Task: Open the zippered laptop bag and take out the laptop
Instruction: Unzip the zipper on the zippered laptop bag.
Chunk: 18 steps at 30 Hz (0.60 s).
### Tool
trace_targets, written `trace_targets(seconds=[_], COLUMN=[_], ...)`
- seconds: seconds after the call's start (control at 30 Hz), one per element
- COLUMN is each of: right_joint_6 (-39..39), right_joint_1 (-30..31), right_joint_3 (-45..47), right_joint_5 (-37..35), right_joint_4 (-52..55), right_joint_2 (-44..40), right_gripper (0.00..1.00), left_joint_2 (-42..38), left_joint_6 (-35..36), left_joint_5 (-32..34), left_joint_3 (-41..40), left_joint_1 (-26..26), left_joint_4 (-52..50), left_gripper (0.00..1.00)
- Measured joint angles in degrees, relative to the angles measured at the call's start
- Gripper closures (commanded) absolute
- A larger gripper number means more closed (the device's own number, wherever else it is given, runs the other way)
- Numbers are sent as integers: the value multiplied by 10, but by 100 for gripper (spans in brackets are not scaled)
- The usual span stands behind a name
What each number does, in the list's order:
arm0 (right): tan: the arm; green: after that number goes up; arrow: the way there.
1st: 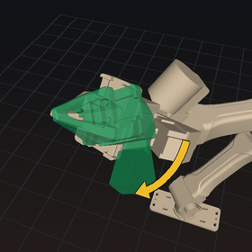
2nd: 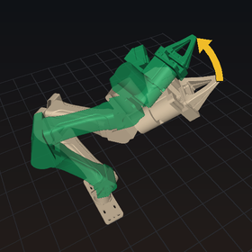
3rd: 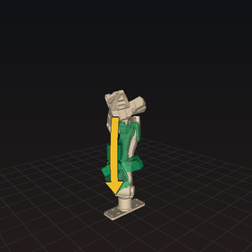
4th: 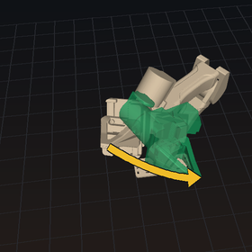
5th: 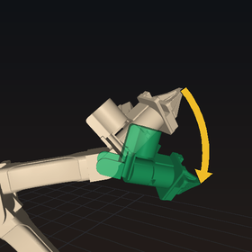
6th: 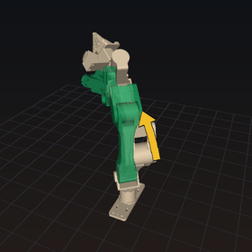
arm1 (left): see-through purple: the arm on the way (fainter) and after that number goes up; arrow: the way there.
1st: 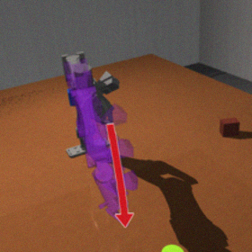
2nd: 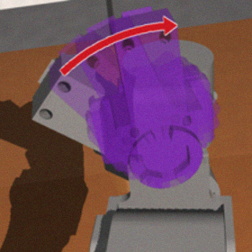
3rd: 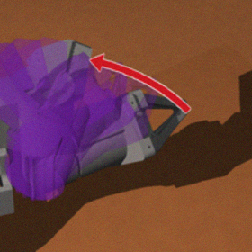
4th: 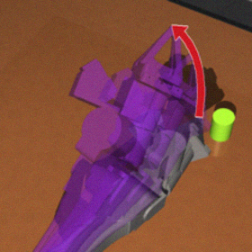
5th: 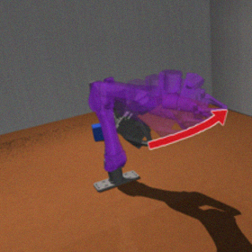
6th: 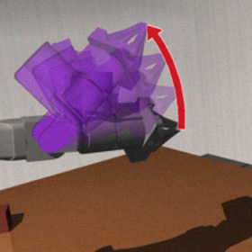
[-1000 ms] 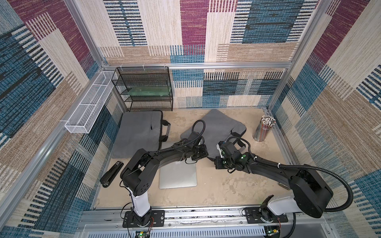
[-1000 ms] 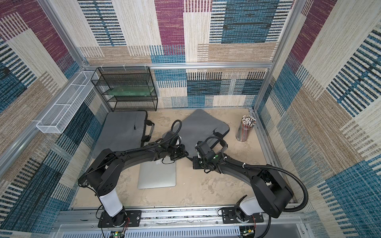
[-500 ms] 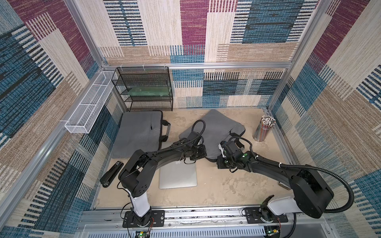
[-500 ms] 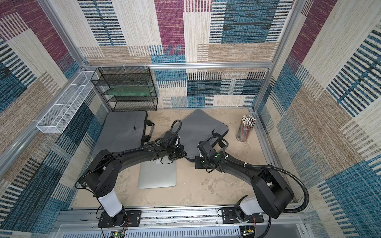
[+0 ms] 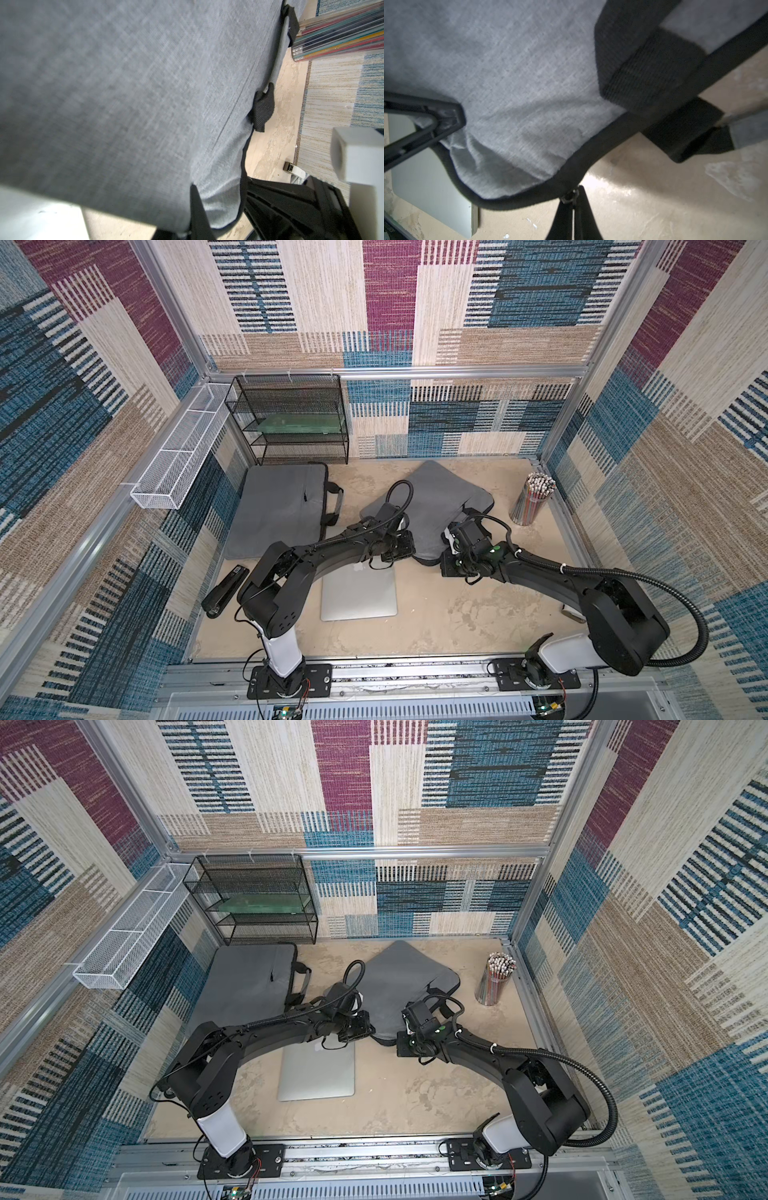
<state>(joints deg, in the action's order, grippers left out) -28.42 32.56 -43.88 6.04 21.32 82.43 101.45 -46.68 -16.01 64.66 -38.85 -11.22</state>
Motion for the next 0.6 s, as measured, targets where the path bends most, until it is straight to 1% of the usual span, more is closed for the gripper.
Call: trace_targets(seconds=[0.6], right_joint_6=[0], right_joint_1=[-25], right_joint_3=[0], right_joint_5=[23], right_joint_4=[-19], right_joint_2=[-3], right_gripper=[100], left_joint_2=[-25], left_joint_6=[4], left_joint_5=[-19], left_joint_3=[-23], left_joint_1=[21], left_joint_4=[14], left_gripper=[100])
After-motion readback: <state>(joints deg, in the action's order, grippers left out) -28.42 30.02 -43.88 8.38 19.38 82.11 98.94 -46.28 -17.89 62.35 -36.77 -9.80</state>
